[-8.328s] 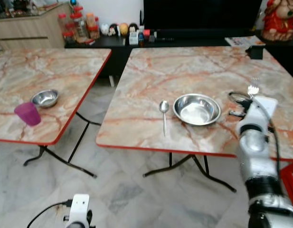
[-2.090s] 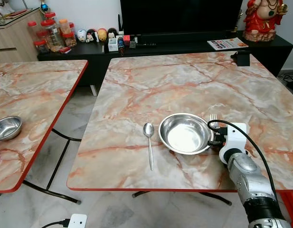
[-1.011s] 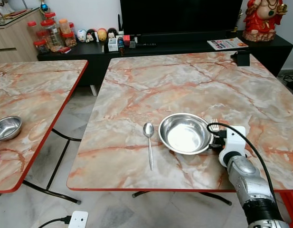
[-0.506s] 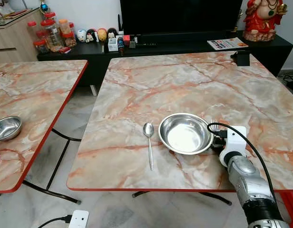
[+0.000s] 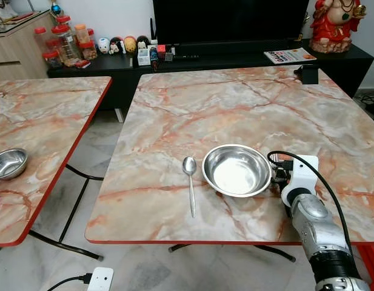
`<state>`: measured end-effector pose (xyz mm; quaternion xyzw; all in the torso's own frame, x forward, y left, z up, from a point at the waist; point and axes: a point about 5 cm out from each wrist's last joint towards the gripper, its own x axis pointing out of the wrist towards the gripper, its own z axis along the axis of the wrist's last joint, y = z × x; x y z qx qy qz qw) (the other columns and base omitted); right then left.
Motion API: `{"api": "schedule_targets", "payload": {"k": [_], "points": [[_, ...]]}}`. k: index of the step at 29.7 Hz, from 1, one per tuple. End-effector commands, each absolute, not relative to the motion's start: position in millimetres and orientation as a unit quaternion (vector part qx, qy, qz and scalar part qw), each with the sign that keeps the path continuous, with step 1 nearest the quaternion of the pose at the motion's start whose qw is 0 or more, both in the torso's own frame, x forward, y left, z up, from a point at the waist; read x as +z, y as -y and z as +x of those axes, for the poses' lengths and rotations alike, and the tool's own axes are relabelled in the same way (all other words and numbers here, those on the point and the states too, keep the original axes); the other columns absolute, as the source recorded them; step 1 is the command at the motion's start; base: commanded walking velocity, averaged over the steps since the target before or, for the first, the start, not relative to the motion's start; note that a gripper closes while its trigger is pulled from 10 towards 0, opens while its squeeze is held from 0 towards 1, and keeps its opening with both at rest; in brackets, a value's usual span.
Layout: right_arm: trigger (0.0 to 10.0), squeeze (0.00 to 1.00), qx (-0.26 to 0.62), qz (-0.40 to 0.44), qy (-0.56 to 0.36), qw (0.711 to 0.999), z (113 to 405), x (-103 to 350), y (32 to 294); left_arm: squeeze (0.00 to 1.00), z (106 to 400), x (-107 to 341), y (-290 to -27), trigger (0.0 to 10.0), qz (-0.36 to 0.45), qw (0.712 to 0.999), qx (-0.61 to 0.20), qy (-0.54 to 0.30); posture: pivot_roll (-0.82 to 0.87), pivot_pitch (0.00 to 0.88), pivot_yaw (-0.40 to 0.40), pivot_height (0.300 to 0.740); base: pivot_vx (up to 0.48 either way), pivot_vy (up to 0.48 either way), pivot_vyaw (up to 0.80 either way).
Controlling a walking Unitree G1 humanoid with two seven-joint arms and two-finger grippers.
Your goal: Setting the table
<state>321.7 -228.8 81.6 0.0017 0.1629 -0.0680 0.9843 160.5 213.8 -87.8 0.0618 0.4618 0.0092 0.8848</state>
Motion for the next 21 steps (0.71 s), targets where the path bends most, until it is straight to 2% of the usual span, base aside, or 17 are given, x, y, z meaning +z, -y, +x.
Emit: {"api": "schedule_targets", "payload": {"k": [1,13,21], "points": [[10.0,0.0,-0.069,0.009,-0.139,0.988,326,92,226,0.0,162,-87,-215,10.0,0.058,0.886,0.012,-0.46,-0.07,0.0,0.068,0.74,0.0,0.0,0.0],[10.0,0.0,-0.09,0.021,-0.084,0.992,331,109,230,0.0,167,-85,-212,10.0,0.053,0.89,0.013,-0.453,-0.07,0.0,0.067,0.74,0.0,0.0,0.0],[10.0,0.0,-0.11,0.04,0.008,0.993,331,131,232,0.0,172,-82,-213,10.0,0.041,0.902,0.027,-0.429,-0.08,0.0,0.067,0.74,0.0,0.0,0.0]]}}
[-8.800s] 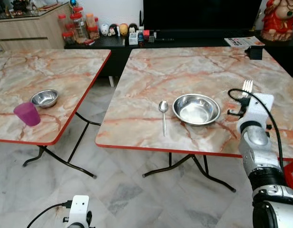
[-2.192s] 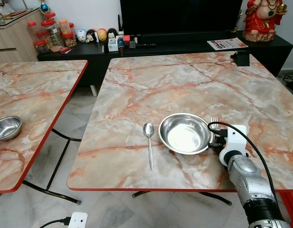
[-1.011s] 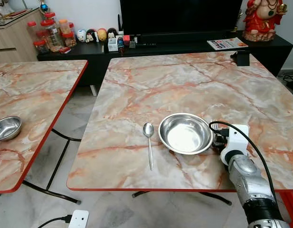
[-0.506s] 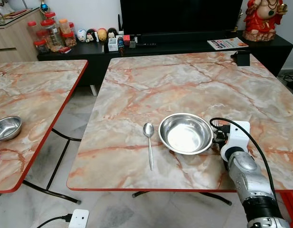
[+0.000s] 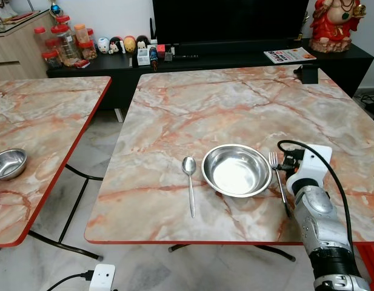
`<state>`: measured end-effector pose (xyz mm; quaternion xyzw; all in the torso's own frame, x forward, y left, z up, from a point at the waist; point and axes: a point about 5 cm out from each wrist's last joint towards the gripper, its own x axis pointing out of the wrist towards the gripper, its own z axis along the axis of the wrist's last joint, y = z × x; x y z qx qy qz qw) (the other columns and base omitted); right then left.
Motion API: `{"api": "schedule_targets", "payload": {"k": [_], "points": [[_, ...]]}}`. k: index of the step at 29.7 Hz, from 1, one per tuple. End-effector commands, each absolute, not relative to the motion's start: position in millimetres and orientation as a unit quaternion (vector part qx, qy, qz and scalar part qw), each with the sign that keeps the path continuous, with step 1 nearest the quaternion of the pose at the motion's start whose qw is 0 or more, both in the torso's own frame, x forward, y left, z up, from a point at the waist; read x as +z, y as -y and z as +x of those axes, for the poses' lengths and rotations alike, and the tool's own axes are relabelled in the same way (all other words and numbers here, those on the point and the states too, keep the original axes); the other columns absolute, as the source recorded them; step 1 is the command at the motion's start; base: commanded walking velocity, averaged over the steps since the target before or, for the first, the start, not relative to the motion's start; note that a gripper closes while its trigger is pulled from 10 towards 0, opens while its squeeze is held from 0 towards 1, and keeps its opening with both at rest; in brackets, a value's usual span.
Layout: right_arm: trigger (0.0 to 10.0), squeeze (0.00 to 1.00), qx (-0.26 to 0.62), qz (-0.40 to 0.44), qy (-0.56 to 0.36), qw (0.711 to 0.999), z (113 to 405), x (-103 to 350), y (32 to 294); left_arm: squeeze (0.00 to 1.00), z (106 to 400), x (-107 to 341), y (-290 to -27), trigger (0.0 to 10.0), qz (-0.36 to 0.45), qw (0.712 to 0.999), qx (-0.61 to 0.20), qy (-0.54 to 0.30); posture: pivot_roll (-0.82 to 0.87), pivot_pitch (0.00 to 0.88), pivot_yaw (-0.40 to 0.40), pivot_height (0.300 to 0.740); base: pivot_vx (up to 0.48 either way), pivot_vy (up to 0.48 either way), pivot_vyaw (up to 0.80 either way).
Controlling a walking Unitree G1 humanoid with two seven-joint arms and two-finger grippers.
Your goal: Setting the table
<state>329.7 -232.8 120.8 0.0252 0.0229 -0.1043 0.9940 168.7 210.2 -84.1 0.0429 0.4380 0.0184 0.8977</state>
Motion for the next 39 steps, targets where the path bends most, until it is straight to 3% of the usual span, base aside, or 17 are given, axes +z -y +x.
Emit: {"api": "schedule_targets", "payload": {"k": [1,12,22,31,39], "points": [[10.0,0.0,-0.114,0.039,0.02,0.992,329,133,232,0.0,174,-81,-213,10.0,0.04,0.904,0.027,-0.424,-0.07,0.0,0.065,0.74,0.0,0.0,0.0],[10.0,0.0,-0.133,-0.008,0.108,0.985,305,144,230,0.0,178,-78,-212,10.0,0.043,0.91,0.03,-0.411,-0.09,0.0,0.062,0.74,0.0,0.0,0.0],[10.0,0.0,-0.113,-0.004,0.1,0.989,297,127,209,0.0,186,-71,-217,10.0,0.053,0.925,0.052,-0.372,-0.08,0.0,0.055,0.74,0.0,0.0,0.0],[10.0,0.0,-0.11,-0.003,0.105,0.988,298,128,207,0.0,183,-72,-216,10.0,0.042,0.925,0.057,-0.372,-0.09,0.0,0.054,0.74,0.0,0.0,0.0],[10.0,0.0,-0.114,-0.003,0.108,0.988,297,128,207,0.0,184,-72,-216,10.0,0.043,0.926,0.056,-0.371,-0.09,0.0,0.053,0.74,0.0,0.306,0.0]]}}
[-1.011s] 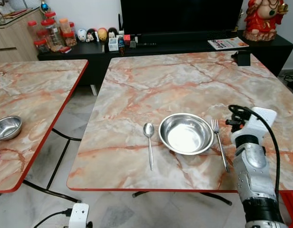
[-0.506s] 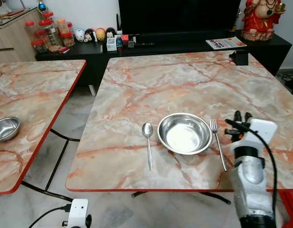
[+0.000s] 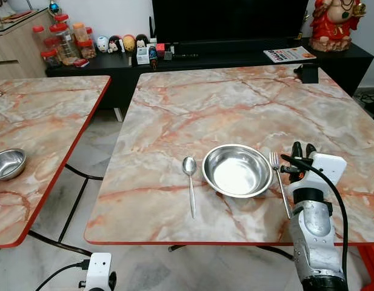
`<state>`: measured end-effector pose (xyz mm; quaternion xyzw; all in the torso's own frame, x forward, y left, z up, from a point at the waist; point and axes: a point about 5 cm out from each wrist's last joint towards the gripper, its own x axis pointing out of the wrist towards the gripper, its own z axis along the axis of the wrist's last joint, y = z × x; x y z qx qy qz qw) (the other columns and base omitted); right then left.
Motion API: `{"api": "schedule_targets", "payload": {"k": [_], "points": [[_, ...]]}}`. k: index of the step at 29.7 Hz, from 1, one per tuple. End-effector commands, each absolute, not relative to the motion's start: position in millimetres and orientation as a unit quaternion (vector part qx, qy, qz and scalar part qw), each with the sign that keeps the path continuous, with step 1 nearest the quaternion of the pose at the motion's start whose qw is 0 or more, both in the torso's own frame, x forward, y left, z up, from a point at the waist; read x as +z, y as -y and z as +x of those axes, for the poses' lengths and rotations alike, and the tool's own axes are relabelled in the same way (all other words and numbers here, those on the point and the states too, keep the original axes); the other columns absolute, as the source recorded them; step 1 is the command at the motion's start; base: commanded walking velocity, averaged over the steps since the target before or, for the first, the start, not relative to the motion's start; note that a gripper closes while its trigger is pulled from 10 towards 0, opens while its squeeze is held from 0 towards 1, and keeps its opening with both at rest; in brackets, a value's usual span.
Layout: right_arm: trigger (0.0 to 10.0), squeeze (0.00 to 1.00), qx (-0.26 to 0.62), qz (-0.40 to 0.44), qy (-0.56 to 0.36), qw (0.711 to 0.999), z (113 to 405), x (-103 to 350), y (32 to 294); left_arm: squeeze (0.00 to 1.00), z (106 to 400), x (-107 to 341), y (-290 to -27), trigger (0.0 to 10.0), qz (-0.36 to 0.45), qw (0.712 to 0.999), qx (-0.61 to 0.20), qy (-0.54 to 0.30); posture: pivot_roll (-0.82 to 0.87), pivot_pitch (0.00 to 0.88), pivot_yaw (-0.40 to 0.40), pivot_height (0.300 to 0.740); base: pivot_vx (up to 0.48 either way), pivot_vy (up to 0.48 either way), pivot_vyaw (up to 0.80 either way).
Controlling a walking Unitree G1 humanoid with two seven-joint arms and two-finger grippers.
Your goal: Setting the table
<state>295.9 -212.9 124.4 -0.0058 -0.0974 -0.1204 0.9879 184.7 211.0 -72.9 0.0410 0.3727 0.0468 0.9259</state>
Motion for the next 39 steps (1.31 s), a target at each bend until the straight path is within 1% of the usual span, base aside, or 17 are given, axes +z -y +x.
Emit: {"api": "schedule_targets", "payload": {"k": [1,14,31,39], "points": [[10.0,0.0,-0.115,-0.004,0.109,0.987,296,129,208,0.0,184,-72,-215,10.0,0.042,0.926,0.056,-0.37,-0.09,0.0,0.053,0.74,0.0,0.307,0.0],[10.0,0.0,-0.109,0.0,0.11,0.988,299,129,202,0.0,184,-72,-217,10.0,0.037,0.926,0.063,-0.371,-0.08,0.0,0.05,0.74,0.0,0.312,0.0],[10.0,0.0,-0.111,0.005,0.107,0.988,300,128,201,0.0,183,-72,-221,10.0,0.039,0.925,0.066,-0.372,-0.07,0.0,0.057,0.74,0.0,0.311,0.0],[10.0,0.0,-0.102,0.01,0.098,0.99,299,122,197,0.0,183,-71,-223,10.0,0.041,0.925,0.067,-0.372,-0.06,0.0,0.06,0.74,0.0,0.311,0.0]]}}
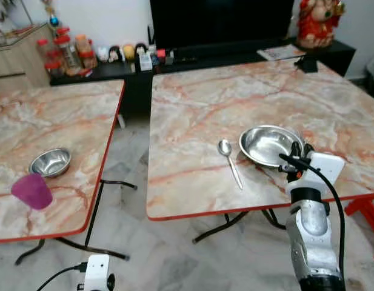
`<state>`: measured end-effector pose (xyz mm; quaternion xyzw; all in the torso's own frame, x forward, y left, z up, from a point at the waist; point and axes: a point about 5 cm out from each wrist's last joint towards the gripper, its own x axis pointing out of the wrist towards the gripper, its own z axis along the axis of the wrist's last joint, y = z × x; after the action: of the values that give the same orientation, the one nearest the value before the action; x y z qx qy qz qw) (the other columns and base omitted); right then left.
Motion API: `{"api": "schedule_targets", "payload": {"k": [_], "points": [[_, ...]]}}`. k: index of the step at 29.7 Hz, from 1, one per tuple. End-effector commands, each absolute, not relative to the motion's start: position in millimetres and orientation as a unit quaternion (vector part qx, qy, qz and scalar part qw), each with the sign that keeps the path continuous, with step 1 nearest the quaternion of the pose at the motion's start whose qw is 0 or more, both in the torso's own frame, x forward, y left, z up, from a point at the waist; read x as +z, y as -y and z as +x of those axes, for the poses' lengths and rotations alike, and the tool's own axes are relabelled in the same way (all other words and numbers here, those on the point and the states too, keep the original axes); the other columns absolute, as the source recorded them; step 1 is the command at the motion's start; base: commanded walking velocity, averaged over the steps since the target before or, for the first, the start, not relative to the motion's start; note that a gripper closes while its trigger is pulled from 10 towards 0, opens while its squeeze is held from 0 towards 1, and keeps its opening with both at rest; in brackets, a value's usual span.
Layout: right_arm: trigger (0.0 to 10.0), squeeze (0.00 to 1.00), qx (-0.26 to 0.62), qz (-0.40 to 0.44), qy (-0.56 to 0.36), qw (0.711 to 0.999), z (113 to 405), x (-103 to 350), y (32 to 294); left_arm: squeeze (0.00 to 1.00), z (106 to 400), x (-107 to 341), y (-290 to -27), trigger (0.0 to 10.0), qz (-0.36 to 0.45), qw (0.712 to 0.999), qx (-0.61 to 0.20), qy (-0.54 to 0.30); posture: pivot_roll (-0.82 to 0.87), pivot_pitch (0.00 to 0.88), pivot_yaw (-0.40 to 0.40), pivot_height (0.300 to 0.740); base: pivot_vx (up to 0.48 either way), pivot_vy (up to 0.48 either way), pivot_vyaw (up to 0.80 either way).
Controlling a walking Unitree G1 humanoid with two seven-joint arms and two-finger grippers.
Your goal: Setting the table
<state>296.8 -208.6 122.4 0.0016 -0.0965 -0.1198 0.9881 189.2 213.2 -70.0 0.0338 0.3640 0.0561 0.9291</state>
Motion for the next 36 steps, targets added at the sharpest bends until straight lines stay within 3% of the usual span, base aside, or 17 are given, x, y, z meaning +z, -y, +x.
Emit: {"api": "schedule_targets", "payload": {"k": [1,36], "points": [[10.0,0.0,-0.1,0.009,0.092,0.991,299,119,196,0.0,182,-71,-223,10.0,0.042,0.925,0.067,-0.372,-0.06,0.0,0.06,0.74,0.0,0.315,0.0],[10.0,0.0,-0.058,-0.002,0.032,0.998,291,86,182,0.0,181,-71,-226,10.0,0.047,0.924,0.064,-0.374,-0.05,0.0,0.063,0.74,0.0,0.329,0.0]]}}
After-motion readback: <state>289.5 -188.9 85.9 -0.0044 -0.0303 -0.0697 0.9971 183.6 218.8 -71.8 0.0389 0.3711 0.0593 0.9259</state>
